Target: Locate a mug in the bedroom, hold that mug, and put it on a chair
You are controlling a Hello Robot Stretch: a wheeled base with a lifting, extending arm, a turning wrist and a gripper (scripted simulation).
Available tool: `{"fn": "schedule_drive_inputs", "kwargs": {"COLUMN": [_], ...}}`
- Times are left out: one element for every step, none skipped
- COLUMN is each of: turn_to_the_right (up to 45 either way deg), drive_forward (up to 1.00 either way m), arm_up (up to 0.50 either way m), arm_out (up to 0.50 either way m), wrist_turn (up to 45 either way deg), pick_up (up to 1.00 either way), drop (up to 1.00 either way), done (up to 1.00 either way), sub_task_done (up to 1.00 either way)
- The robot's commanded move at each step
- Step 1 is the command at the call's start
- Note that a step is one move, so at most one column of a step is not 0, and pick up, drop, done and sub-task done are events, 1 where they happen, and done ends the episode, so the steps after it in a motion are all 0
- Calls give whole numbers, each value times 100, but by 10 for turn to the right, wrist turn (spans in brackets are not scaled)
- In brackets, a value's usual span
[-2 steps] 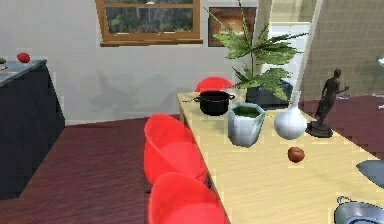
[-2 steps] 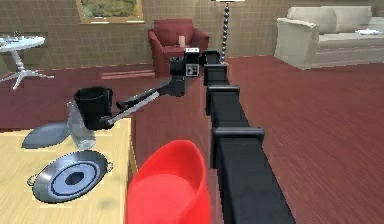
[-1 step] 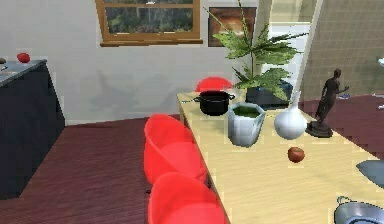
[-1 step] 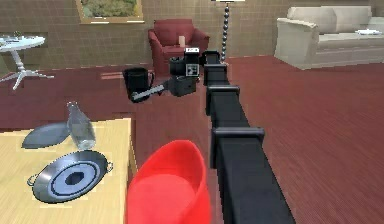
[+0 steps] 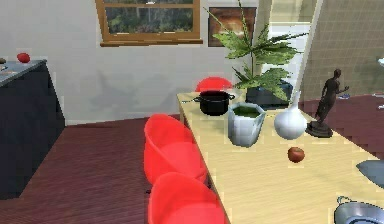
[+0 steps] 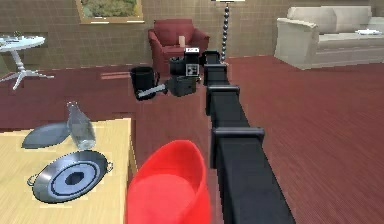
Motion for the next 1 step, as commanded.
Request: {"fn": "schedule_drive_inputs", "kwargs": {"turn_to_the_right": [0], "drive_forward": [0], "arm_up": [-32], "arm_out": [0], "wrist_turn": [0], "pick_up": [0], "drop": [0], "done": [0], "sub_task_done": [0]}}
